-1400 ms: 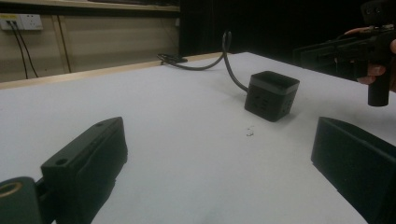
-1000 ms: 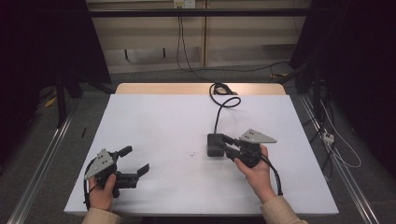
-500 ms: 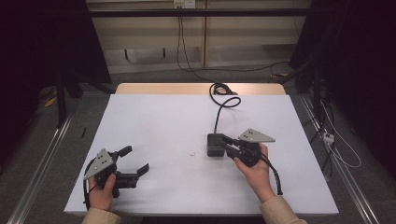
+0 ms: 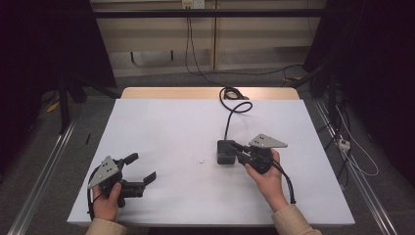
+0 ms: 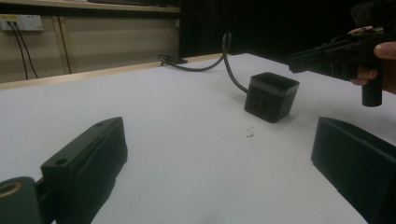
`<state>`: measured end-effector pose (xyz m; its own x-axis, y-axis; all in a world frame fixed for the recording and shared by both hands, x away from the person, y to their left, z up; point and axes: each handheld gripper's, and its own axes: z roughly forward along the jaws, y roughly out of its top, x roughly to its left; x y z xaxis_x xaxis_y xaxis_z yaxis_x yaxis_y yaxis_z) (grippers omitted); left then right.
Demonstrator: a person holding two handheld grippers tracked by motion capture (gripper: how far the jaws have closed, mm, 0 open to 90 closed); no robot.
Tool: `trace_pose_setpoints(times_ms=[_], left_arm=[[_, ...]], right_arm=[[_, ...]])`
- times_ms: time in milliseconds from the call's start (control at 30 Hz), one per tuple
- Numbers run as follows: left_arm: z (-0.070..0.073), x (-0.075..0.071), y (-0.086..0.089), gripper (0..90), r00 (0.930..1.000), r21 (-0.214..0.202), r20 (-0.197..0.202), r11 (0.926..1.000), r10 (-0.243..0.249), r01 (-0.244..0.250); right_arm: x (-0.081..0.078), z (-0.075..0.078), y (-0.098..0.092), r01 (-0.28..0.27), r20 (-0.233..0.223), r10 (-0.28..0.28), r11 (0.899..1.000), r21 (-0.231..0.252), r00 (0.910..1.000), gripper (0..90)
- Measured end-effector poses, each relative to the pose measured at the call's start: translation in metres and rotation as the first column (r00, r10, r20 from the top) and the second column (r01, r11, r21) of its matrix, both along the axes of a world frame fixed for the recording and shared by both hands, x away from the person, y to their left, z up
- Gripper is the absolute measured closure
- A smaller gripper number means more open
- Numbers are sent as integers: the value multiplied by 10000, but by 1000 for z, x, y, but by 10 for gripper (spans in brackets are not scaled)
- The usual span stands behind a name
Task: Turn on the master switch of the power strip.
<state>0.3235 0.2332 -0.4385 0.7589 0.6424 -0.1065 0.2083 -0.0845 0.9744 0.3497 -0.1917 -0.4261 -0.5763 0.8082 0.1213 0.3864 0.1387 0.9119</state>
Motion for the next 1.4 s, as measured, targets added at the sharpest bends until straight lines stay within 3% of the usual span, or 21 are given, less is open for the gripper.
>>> trace_pose_setpoints(times_ms=[333, 1400], left_arm=[[0, 0, 1, 32, 10000, -1, 6, 10000, 12, -12], [0, 0, 0, 32, 10000, -2, -2, 10000, -28, 28]], right_arm=[[2, -2, 1, -46, -46, 45, 10000, -70, 10000, 873], [8, -3, 7, -404, -239, 399, 9989, -225, 9989, 900]])
